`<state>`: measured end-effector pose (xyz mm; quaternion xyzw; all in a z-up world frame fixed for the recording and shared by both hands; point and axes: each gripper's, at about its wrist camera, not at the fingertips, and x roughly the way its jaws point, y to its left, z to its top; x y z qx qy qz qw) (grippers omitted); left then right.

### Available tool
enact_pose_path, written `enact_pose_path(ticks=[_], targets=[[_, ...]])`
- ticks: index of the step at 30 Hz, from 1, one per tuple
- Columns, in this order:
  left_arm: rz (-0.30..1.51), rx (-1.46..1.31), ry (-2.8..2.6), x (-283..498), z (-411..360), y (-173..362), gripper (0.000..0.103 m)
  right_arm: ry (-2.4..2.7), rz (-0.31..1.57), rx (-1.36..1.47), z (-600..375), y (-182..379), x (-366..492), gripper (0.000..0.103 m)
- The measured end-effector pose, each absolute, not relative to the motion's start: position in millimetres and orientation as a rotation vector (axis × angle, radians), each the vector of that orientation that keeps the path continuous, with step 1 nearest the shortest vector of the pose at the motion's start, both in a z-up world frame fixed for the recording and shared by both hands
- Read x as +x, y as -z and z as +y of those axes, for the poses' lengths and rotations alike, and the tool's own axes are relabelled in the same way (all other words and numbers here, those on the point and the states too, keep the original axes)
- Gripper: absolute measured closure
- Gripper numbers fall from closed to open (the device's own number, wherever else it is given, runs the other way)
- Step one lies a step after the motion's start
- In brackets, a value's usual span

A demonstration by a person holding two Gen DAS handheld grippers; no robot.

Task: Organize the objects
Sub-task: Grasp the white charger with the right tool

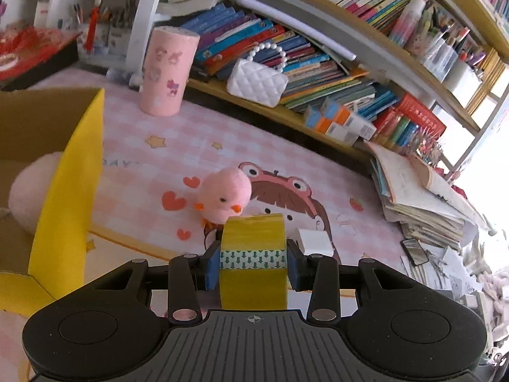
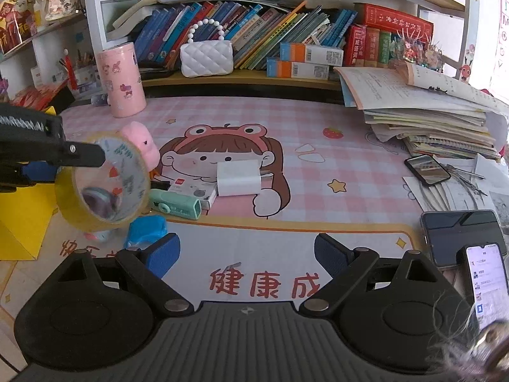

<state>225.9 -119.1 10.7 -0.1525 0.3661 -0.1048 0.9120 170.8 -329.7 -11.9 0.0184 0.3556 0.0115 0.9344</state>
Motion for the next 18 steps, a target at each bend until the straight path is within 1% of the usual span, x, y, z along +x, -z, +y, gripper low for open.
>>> enact_pose_path(ticks=[3, 9, 12, 13, 16, 17, 18], targets=[[0.715, -0.23, 0.201, 216, -122, -18, 0.064, -0.026, 0.726, 0.038, -330, 12, 171, 0.012], [0.66, -0.257, 0.195, 187, -105, -36, 0.064, -0.033, 0.696, 0.039, -333, 16, 192, 0.012], [0.663, -0.246, 0.164, 173, -94, -38, 0.064, -0.056, 0.664, 0.023, -334, 21, 216, 0.015], [0.666, -0.237, 0.152, 169, -91, -38, 0.064, -0.066, 0.658, 0.011, -334, 24, 226, 0.017], [0.674, -0.22, 0.115, 155, -81, -38, 0.064, -0.086, 0.676, -0.028, -330, 34, 256, 0.032], [0.673, -0.222, 0.105, 151, -79, -38, 0.064, -0.088, 0.686, -0.033, -328, 37, 265, 0.035], [0.671, -0.222, 0.096, 147, -76, -38, 0.064, -0.091, 0.695, -0.035, -327, 40, 273, 0.035]])
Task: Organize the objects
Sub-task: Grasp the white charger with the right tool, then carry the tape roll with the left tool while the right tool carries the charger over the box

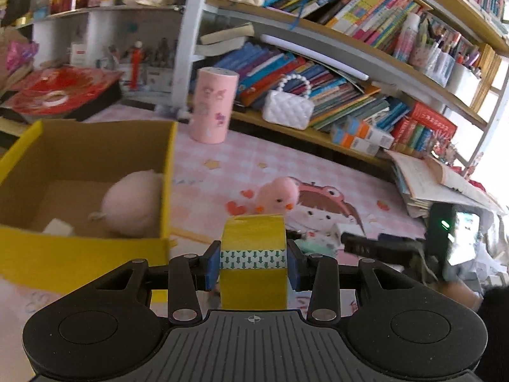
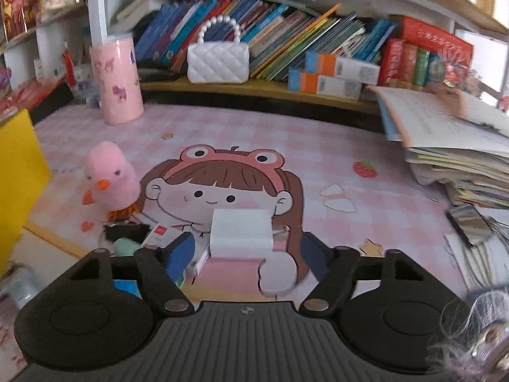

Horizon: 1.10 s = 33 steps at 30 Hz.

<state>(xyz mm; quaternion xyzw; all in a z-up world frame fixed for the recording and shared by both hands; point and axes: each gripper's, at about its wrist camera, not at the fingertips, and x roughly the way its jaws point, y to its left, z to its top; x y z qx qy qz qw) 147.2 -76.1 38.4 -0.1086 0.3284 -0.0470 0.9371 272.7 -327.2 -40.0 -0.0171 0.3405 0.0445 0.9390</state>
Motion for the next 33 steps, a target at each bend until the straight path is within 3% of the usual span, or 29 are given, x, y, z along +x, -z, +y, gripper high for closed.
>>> enact_pose_path(ticks=[15, 33], targets=[[0.636, -0.221, 0.09, 117, -60, -44, 0.064, -0.053, 0.792, 0.05, -337, 61, 315, 0.04], [0.616, -0.236, 0.309, 105, -61, -36, 0.064, -0.022, 0.769, 0.269, -303, -13, 148, 0.04]])
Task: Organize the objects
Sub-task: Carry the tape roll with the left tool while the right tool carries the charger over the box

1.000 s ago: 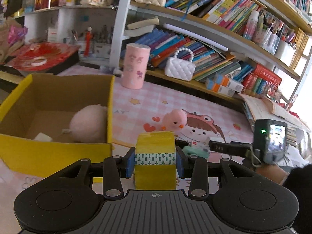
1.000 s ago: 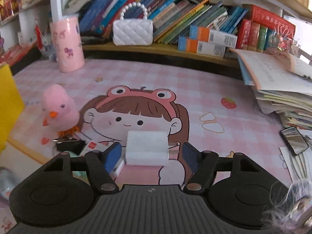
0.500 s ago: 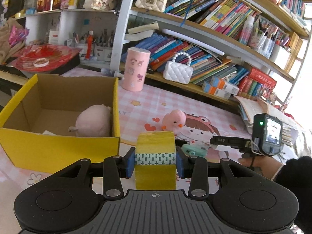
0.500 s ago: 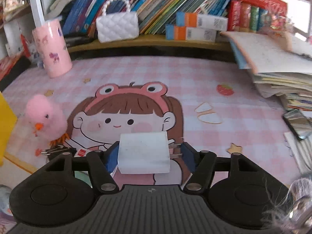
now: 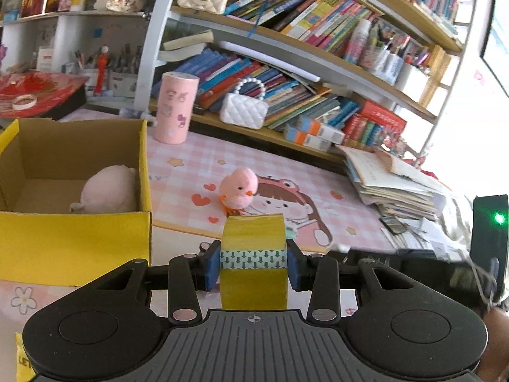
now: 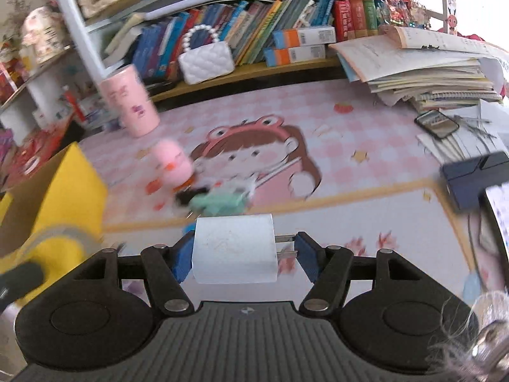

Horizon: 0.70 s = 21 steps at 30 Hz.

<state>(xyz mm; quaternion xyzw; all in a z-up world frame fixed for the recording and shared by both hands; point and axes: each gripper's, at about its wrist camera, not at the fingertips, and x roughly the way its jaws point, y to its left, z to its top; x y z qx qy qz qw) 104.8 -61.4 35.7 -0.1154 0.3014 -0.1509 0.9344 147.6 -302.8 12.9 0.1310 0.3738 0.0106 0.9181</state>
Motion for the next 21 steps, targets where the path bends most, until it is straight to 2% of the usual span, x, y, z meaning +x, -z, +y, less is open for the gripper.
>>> enact_pose_path(ticks=[21], targets=[[0.633, -0.357, 0.132, 12, 85, -30, 0.064, -0.266, 0.788, 0.047, -120, -17, 44, 0.04]])
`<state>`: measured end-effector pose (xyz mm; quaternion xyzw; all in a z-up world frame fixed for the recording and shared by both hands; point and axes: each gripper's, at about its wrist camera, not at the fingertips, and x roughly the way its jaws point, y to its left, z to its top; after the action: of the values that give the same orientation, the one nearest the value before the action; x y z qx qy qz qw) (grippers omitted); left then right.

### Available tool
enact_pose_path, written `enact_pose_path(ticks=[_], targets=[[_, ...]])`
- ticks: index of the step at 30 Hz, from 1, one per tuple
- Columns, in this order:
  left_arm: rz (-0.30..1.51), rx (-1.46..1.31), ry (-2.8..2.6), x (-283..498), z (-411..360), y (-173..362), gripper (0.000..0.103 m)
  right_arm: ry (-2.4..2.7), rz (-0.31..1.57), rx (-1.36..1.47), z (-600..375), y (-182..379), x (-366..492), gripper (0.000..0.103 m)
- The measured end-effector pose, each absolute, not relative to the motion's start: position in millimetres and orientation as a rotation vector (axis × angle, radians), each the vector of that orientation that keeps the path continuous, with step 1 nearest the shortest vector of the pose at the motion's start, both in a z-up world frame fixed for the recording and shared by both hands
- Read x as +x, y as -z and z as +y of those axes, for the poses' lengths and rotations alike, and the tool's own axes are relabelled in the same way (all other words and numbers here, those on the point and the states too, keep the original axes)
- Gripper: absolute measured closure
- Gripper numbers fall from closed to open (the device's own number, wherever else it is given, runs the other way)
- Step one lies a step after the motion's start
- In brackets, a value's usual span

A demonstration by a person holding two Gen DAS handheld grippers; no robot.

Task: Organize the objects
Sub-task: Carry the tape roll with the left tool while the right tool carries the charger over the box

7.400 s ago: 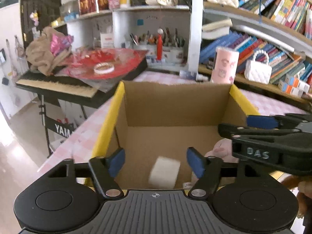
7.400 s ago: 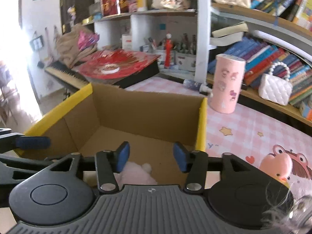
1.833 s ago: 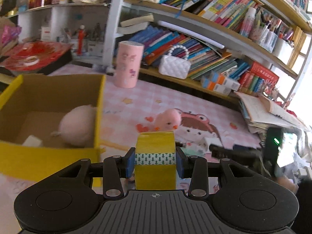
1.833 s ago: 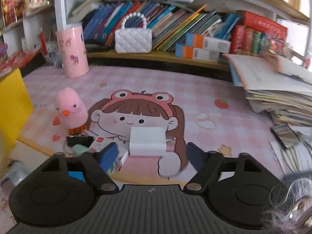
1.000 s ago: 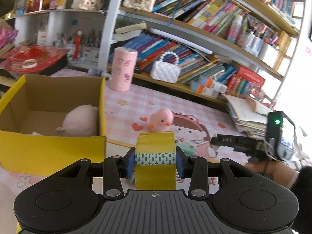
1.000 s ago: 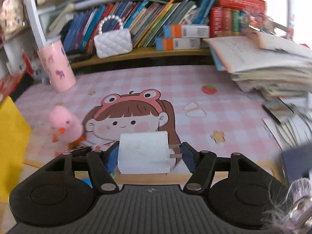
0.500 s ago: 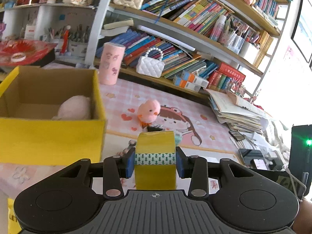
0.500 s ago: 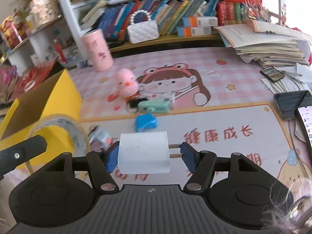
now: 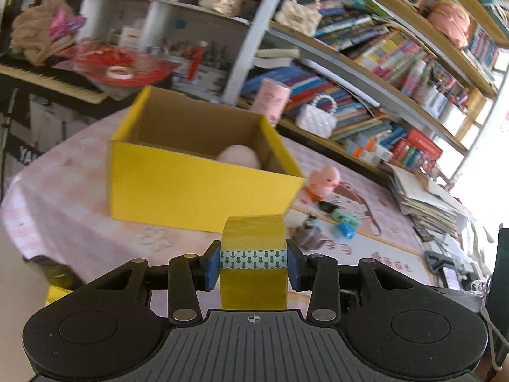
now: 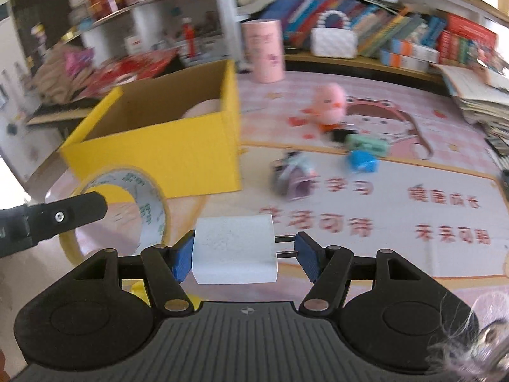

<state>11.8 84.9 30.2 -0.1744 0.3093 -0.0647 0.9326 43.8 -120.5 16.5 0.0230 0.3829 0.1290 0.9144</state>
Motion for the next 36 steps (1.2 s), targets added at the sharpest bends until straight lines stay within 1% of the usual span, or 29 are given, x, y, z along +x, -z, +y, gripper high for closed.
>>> enact_pose_path(ticks=[9, 15, 26, 36], targets=[[0.611, -0.359, 0.078, -17, 127, -31, 0.064, -0.342, 0.783, 0.022, -66, -14, 21, 0.04], [0.577, -0.355, 0.073, -22, 144, -38, 0.064, -0.351, 0.76, 0.016, -45, -18, 13, 0.04], [0.521, -0.34, 0.097, -21, 156, -47, 0.064, -0.338, 0.723, -0.01, -31, -31, 10, 0.04], [0.481, -0.312, 0.097, -2, 159, -61, 0.064, -0.324, 0.703, -0.013, -32, -39, 28, 0.04]])
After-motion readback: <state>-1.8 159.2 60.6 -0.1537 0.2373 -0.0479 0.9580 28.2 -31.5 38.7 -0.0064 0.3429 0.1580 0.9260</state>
